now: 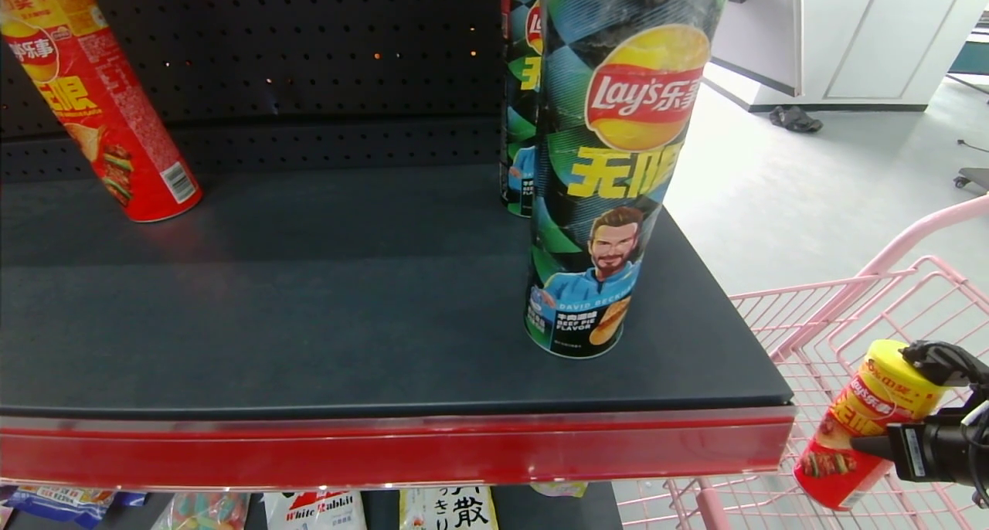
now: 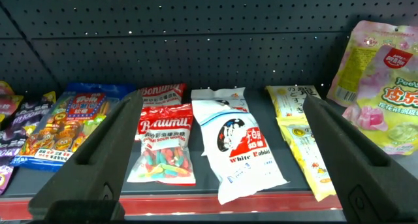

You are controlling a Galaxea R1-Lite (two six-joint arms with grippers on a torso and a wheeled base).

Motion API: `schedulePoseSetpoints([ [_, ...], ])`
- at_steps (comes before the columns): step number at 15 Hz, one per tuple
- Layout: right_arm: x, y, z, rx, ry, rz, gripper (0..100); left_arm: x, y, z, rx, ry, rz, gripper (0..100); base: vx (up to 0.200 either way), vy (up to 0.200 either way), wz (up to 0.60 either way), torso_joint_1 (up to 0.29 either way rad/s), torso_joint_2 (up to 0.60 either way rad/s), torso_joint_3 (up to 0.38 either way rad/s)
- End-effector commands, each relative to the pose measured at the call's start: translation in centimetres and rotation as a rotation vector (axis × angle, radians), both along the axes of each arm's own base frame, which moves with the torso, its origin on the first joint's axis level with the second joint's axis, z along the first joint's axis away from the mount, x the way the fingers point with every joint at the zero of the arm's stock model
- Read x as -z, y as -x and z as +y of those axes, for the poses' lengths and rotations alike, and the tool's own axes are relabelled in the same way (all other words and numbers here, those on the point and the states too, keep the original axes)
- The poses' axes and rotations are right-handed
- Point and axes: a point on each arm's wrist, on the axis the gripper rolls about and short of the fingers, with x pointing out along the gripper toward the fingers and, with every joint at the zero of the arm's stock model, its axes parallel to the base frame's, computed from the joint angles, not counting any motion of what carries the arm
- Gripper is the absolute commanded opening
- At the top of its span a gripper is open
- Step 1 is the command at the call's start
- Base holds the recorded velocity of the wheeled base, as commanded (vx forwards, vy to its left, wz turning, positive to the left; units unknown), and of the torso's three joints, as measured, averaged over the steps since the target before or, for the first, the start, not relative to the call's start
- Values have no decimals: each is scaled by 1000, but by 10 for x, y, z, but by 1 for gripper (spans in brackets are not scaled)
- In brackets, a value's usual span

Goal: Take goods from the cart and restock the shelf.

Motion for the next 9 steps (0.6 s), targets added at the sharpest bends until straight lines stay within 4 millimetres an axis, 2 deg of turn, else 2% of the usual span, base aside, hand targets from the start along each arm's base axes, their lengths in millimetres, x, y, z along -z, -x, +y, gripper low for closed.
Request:
schedulePoseSetpoints([
  [1,-16,4,3,-9,8,-78,0,0,0,0,-2,0,-1,100,0,0,0,0,0,0],
  [3,-35,29,12,-32,4,-195,0,0,0,0,-2,0,-1,100,0,0,0,0,0,0],
  [6,-81,59,25,-35,16,-449,0,0,0,0,0,0,-1,100,0,0,0,0,0,0],
  [8,-99,79,36,-120,-89,-580,0,0,0,0,-2,0,-1,100,0,0,0,0,0,0],
  [9,-108,97,43,-177,-120,-659,0,0,0,0,-2,0,-1,100,0,0,0,0,0,0],
])
